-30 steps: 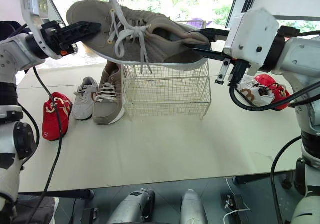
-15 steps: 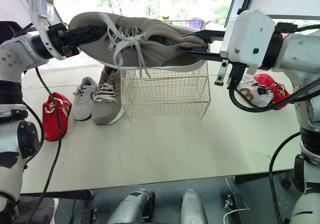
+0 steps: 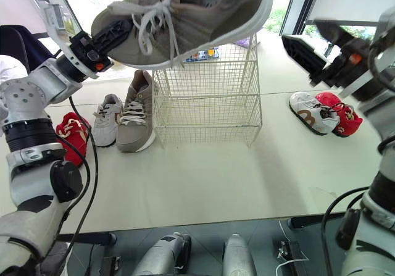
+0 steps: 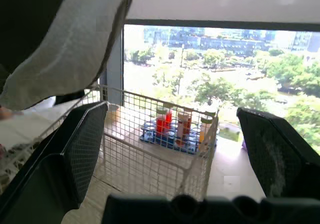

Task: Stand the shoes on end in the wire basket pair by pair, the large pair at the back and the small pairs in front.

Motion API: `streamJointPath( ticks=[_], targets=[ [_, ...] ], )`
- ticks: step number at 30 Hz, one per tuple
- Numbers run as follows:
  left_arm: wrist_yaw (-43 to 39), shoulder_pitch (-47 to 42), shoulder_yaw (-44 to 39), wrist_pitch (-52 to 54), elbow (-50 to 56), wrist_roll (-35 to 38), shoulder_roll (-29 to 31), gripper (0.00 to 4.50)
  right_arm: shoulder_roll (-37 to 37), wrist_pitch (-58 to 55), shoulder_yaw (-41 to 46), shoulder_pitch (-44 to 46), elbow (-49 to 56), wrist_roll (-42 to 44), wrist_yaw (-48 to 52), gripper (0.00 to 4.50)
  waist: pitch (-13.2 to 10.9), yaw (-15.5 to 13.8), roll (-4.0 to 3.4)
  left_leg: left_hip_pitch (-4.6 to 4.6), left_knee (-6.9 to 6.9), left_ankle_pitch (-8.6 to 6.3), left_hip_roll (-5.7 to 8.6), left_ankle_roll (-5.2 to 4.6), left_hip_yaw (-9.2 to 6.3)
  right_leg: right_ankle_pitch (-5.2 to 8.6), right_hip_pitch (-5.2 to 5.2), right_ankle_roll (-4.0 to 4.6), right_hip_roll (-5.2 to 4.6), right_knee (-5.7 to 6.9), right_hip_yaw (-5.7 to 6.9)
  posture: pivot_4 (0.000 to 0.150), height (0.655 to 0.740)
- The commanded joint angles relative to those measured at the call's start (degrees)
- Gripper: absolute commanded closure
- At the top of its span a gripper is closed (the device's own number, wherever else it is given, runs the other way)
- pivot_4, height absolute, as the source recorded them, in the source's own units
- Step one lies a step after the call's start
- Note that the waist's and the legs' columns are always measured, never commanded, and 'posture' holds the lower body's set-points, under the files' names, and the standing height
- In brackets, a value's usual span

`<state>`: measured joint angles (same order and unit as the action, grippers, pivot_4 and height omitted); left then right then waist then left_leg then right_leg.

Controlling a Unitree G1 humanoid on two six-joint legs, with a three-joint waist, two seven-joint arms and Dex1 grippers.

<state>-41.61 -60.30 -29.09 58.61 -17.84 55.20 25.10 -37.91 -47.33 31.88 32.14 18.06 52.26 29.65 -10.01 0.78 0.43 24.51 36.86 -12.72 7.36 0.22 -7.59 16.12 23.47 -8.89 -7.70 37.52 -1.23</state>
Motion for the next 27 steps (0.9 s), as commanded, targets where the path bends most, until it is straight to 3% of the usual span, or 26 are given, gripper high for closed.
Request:
streamJointPath(
  ticks=[1, 6, 10, 16, 27],
  targets=[
    [4.3, -0.8, -3.5, -1.7, 4.0, 5.4, -2.6, 3.83, 6.0, 0.0, -2.4, -0.3, 4.4, 5.6, -4.9, 0.04, 0.0, 0.2, -0.03, 0.00, 0.02, 0.00, 0.02, 0.00, 0.03, 0.00, 0.03, 0.00, -0.01, 0.04, -0.05, 0.150, 0.7400],
    [8.1, -0.8, -3.2, -2.7, 5.7, 8.1, -6.4, 3.83, 13.6, 2.8, -10.9, 5.6, 2.5, 4.3, -6.7, 0.04, 0.0, 0.4, -0.03, 0.00, 0.06, 0.00, 0.03, 0.00, 0.09, 0.00, 0.15, 0.00, 0.01, 0.23, -0.12, 0.150, 0.7400],
    [9.6, -0.4, -2.5, -3.2, 5.8, 8.8, -7.7, 3.83, 15.7, 6.0, -13.3, 12.7, -1.8, 3.3, -6.3, 0.04, 0.0, 0.1, -0.03, 0.01, 0.10, 0.00, 0.06, 0.00, 0.10, 0.00, 0.17, 0.00, 0.01, 0.28, -0.12, 0.150, 0.7400],
    [11.2, 0.7, -1.5, -4.1, 6.6, 9.4, -8.8, 3.83, 16.8, 7.8, -13.7, 16.8, -3.8, 4.6, -6.0, 0.04, 0.0, 0.1, -0.01, 0.00, 0.13, -0.01, 0.08, -0.01, 0.06, 0.00, 0.12, 0.00, 0.00, 0.26, -0.10, 0.150, 0.7400],
    [11.6, 5.2, 2.3, -5.3, 9.1, 8.1, -9.2, 3.83, 21.0, 7.7, -10.8, 22.9, -5.4, 16.2, -11.8, 0.04, 0.0, 0.3, -0.02, 0.01, 0.09, -0.01, 0.06, -0.01, 0.07, 0.00, 0.18, 0.00, 0.01, 0.32, -0.11, 0.150, 0.7400]
  ],
)
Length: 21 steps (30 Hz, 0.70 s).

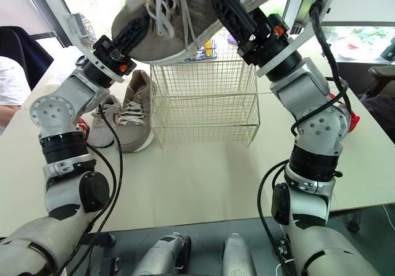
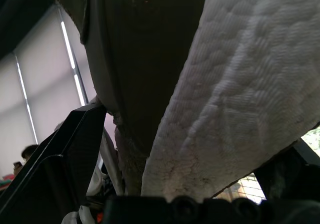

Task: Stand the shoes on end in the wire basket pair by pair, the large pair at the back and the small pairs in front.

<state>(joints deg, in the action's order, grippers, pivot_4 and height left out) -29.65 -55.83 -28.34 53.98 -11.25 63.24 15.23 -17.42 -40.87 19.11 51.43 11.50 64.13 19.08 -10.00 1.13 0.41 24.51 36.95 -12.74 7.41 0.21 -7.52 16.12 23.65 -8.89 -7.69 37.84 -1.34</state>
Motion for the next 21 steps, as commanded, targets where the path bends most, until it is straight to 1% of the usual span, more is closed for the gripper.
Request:
streamJointPath(
  ticks=[1, 6, 7, 9, 12, 14, 16, 19, 21],
  targets=[
    [-0.4, 0.9, 1.7, -0.8, 2.7, 0.2, 0.7, 3.83, 0.5, 1.2, 1.9, 3.8, 1.0, 4.8, -1.6, 0.04, 0.0, 0.0, 0.00, 0.00, 0.00, 0.00, 0.00, 0.00, 0.00, 0.00, 0.00, 0.00, 0.00, 0.00, 0.00, 0.150, 0.7400],
    [0.2, 2.0, 2.7, -1.5, 3.9, 0.5, 0.6, 3.83, 0.5, 1.5, 1.1, 4.2, 0.8, 6.1, -2.3, 0.04, 0.0, -0.1, 0.00, 0.00, 0.01, 0.00, 0.01, 0.00, 0.00, 0.00, 0.00, 0.00, 0.00, 0.00, 0.00, 0.150, 0.7400],
    [0.2, 2.4, 3.0, -1.4, 4.4, 0.5, 0.6, 3.83, 0.5, 1.6, 1.0, 4.3, 0.7, 6.1, -2.3, 0.27, 0.0, 0.0, 0.00, 0.00, 0.00, 0.00, 0.01, 0.00, 0.00, 0.00, 0.00, 0.00, 0.00, 0.00, 0.00, 0.150, 0.7400],
    [0.3, 3.1, 3.5, -1.3, 5.2, 0.7, 0.7, 3.83, 0.6, 1.9, 0.7, 4.4, 0.5, 6.1, -2.4, 0.92, 0.0, 0.0, 0.00, 0.00, 0.00, 0.00, 0.00, 0.00, 0.00, 0.00, 0.00, 0.00, 0.00, 0.00, 0.00, 0.150, 0.7400],
    [0.4, 3.8, 4.1, -1.2, 6.2, 1.0, 0.9, 3.83, 0.7, 2.0, 0.3, 4.5, 0.4, 6.0, -2.4, 2.15, 0.0, 0.0, 0.00, 0.00, -0.01, 0.00, 0.00, 0.00, 0.01, 0.00, 0.01, 0.00, 0.00, 0.00, 0.00, 0.150, 0.7400],
    [0.5, 4.1, 4.4, -1.0, 6.7, 1.0, 1.1, 3.83, 0.6, 2.0, 0.0, 4.4, 0.4, 5.8, -2.4, 2.62, 0.0, 0.0, 0.00, 0.00, -0.01, 0.00, 0.00, 0.00, 0.00, 0.00, 0.01, 0.00, 0.00, 0.00, 0.00, 0.150, 0.7400],
    [0.1, 4.5, 5.2, -0.7, 7.3, 0.7, 1.6, 3.83, 0.5, 2.0, -0.1, 4.5, 0.2, 5.6, -2.3, 2.71, 0.0, 0.0, 0.00, 0.00, 0.00, 0.00, 0.00, 0.00, 0.01, 0.00, 0.01, 0.00, 0.00, 0.00, 0.00, 0.150, 0.7400],
    [-0.8, 5.2, 6.8, 0.1, 8.1, -0.1, 2.7, 3.83, -0.2, 1.9, -0.2, 4.8, -0.3, 5.0, -1.9, 2.72, 0.0, 0.0, 0.00, 0.00, -0.01, 0.00, 0.00, 0.00, 0.01, 0.00, 0.01, 0.00, 0.00, 0.00, 0.00, 0.150, 0.7400],
    [-0.8, 5.3, 7.0, 0.9, 8.2, 0.6, 3.4, 2.80, -1.4, 1.4, -0.6, 5.5, -0.7, 4.0, -1.8, 2.72, 0.0, -0.1, 0.00, 0.00, -0.01, 0.00, 0.00, 0.00, 0.01, 0.00, 0.01, 0.00, 0.01, 0.00, 0.00, 0.150, 0.7400]
  ],
)
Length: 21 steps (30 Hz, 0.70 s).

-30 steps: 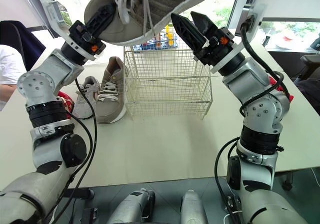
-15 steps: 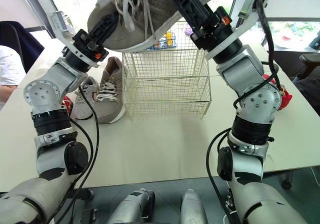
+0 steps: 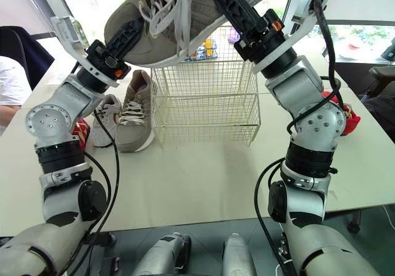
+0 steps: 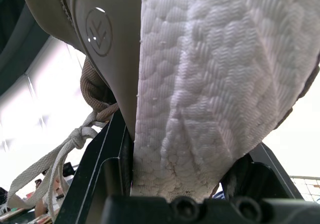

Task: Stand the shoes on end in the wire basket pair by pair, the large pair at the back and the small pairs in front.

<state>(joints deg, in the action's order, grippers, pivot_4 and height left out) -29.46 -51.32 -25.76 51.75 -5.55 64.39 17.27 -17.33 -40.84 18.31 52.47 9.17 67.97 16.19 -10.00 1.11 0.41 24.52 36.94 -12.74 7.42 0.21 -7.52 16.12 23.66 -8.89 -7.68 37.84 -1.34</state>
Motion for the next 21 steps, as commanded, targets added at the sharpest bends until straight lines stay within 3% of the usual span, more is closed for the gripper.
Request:
streamJointPath(
  ticks=[1, 5, 6, 13, 21],
  targets=[
    [-1.0, 0.7, 4.3, 3.6, 2.2, 0.0, 1.6, 2.35, -1.9, 1.3, 0.1, 4.7, 1.3, -0.2, 1.2, 2.72, 0.0, -0.1, -0.01, 0.00, 0.00, 0.00, 0.01, 0.00, 0.00, 0.00, 0.00, 0.00, 0.00, 0.00, 0.00, 0.150, 0.7400],
    [-6.3, 1.9, 5.5, 4.3, 3.5, -0.5, 6.7, 0.26, -9.4, -1.0, -0.9, 8.9, -1.8, -3.1, 6.2, 2.72, 0.0, 0.0, -0.05, 0.02, 0.01, 0.00, 0.01, 0.00, 0.00, 0.00, 0.02, 0.00, 0.00, 0.00, 0.00, 0.150, 0.7400],
    [-7.8, 2.3, 5.7, 4.3, 3.4, -1.0, 8.3, 0.03, -12.9, -1.1, -1.7, 11.1, -3.9, -5.1, 9.6, 2.72, 0.0, 0.0, -0.05, 0.06, -0.01, 0.00, 0.02, 0.00, 0.03, 0.00, 0.08, 0.00, 0.00, 0.00, -0.02, 0.150, 0.7400],
    [-13.3, 3.9, 7.4, 2.7, 2.6, -3.7, 13.8, 0.03, -27.6, 11.0, -12.2, 28.8, -28.3, -26.1, 36.2, 2.72, 0.0, 0.0, -0.05, 0.15, -0.09, -0.01, -0.02, -0.01, 0.15, 0.01, 0.19, 0.00, 0.01, -0.09, -0.03, 0.150, 0.7400],
    [-12.6, 6.1, 7.5, 0.6, 4.8, -5.5, 12.7, 0.03, -28.3, 34.6, -20.8, 43.5, -56.8, -46.5, 56.6, 2.72, 0.0, 0.1, -0.04, 0.20, -0.14, -0.04, -0.03, -0.02, 0.28, 0.00, 0.35, -0.01, -0.02, -0.09, -0.11, 0.150, 0.7400]
  ],
)
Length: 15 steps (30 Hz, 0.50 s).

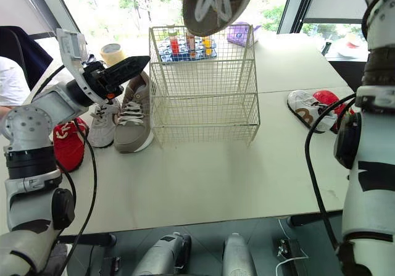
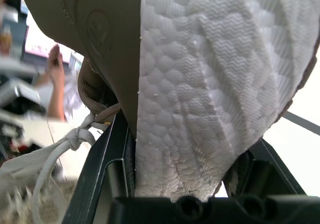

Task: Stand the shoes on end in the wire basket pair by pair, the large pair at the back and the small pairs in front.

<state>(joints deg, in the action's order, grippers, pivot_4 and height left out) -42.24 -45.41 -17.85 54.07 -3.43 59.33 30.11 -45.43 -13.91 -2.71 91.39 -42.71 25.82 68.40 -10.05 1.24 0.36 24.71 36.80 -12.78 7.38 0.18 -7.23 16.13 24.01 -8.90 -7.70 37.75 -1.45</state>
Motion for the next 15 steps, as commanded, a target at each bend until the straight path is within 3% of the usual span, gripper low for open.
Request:
streamJointPath(
  ticks=[1, 6, 15],
  targets=[
    [0.5, 0.6, -0.5, -1.7, 3.2, -0.2, -0.4, 0.03, 0.1, 10.3, -0.2, 5.6, -7.5, -6.1, 5.5, 2.72, 0.0, 0.0, 0.00, 0.06, -0.01, 0.00, -0.01, 0.00, 0.01, 0.00, 0.07, 0.00, 0.00, 0.01, -0.01, 0.150, 0.7400],
    [1.1, 1.9, -0.7, -1.9, 5.0, 0.4, -0.6, 0.03, 1.3, 19.4, -1.7, 8.6, -17.8, -13.5, 10.7, 2.72, 0.0, 0.1, 0.00, 0.47, 0.12, 0.03, -0.01, 0.05, 0.00, 0.00, 0.52, 0.00, 0.01, 0.17, -0.01, 0.150, 0.7400],
    [1.6, 2.4, -0.4, -4.1, 6.2, -0.7, -0.7, 0.03, 3.5, 22.6, -0.7, 9.2, -27.3, -19.4, 12.7, 2.72, 0.0, -0.1, -0.02, 0.51, 0.27, 0.05, 0.00, 0.09, -0.05, -0.01, 0.47, 0.01, 0.02, 0.22, 0.01, 0.150, 0.7400]
  ],
)
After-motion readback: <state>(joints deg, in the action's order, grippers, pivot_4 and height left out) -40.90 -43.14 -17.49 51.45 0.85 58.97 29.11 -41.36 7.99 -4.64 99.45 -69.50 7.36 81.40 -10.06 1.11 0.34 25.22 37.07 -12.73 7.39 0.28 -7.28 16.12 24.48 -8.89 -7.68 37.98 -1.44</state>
